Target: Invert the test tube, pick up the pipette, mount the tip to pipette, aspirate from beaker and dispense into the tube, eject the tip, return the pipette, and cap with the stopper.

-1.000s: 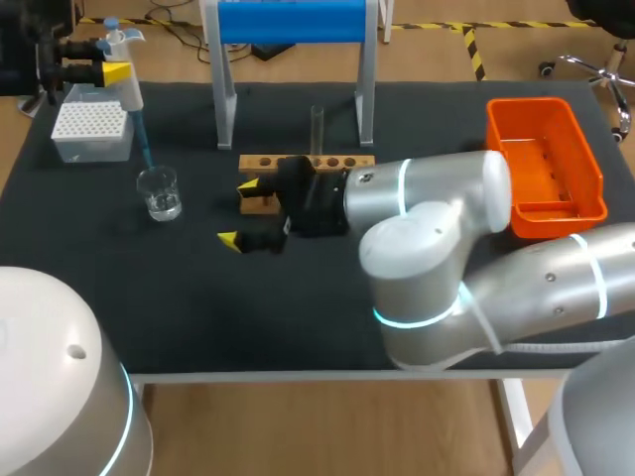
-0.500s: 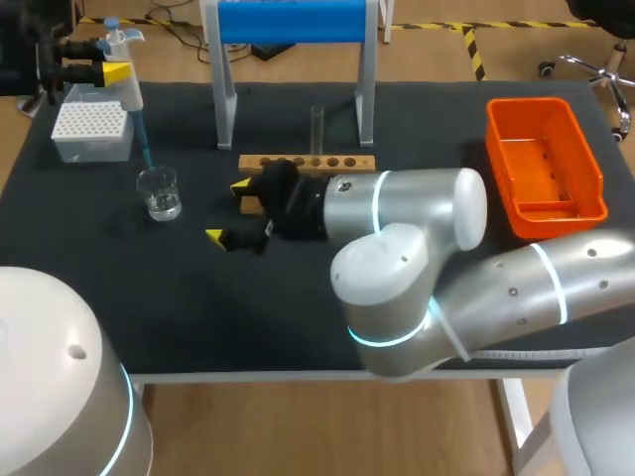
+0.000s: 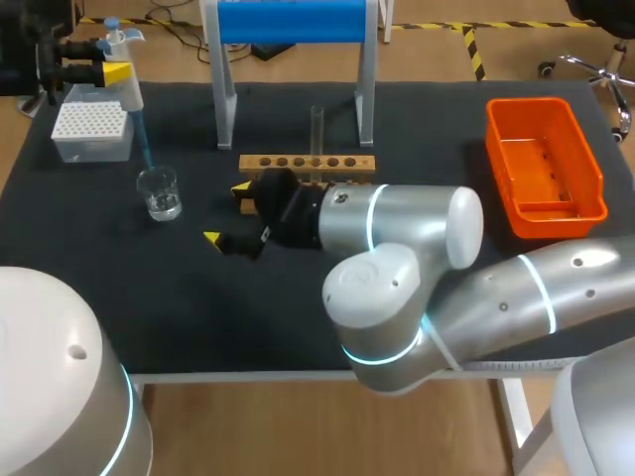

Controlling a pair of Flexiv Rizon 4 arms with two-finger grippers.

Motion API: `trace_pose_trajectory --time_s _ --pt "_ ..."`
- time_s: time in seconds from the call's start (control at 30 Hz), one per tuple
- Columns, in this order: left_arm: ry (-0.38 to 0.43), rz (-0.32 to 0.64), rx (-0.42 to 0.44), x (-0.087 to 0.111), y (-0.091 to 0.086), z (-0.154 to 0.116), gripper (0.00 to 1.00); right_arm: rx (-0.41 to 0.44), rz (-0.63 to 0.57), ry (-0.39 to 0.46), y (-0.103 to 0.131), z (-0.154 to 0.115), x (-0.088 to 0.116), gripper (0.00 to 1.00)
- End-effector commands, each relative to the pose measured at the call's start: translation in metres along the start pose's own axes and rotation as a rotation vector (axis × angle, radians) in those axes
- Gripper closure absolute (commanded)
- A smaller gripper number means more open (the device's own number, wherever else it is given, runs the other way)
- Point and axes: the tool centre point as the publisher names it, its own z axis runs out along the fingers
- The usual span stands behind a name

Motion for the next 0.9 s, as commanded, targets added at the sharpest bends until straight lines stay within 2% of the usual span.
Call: trace_pose_trajectory --time_s 0.03,0.5,0.9 --pt "0.007 0.0 -0.002 -0.002 0.008 0.002 1.0 0.001 0.0 -0.008 0.0 0.002 0.002 0.0" --pt "-0.019 -0.012 -0.001 -0.005 0.039 0.0 1.0 0.001 0.0 -0.008 0.0 0.002 0.002 0.0" --pt "-0.002 -0.033 0.008 -0.02 0.053 0.006 1.0 0.001 0.0 -0.008 0.0 0.002 0.002 0.0"
